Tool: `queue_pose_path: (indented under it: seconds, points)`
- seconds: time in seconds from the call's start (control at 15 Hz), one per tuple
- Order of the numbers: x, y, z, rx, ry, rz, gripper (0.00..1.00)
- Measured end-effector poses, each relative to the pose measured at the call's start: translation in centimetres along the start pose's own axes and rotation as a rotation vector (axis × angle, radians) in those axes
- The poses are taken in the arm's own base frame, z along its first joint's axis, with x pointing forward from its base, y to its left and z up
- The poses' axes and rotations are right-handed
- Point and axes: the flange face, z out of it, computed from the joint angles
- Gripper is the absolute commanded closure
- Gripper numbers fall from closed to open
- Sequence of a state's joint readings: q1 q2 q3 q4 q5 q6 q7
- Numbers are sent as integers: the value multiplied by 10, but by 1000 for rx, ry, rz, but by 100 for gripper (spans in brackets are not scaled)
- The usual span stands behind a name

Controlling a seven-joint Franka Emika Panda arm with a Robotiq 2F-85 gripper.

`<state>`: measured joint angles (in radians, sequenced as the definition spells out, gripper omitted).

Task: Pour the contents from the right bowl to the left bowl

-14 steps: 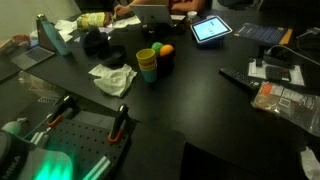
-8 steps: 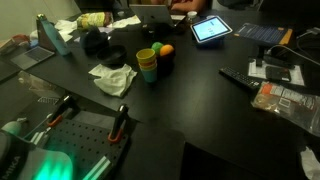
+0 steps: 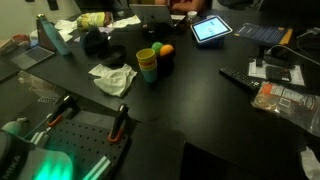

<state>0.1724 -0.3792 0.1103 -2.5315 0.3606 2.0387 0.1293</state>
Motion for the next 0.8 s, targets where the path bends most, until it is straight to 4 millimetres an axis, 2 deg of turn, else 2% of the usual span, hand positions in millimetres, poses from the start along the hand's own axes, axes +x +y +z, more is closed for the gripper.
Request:
queue_pose_path:
  seconds: [0.2,0.47,0.6,0.8]
  points:
    - [53,19,25,-11,-13,56,0]
    - [117,67,64,-38,-17,172,0]
    - [140,99,80,-65,-11,251,0]
    - [159,141,99,-92,-25,359,0]
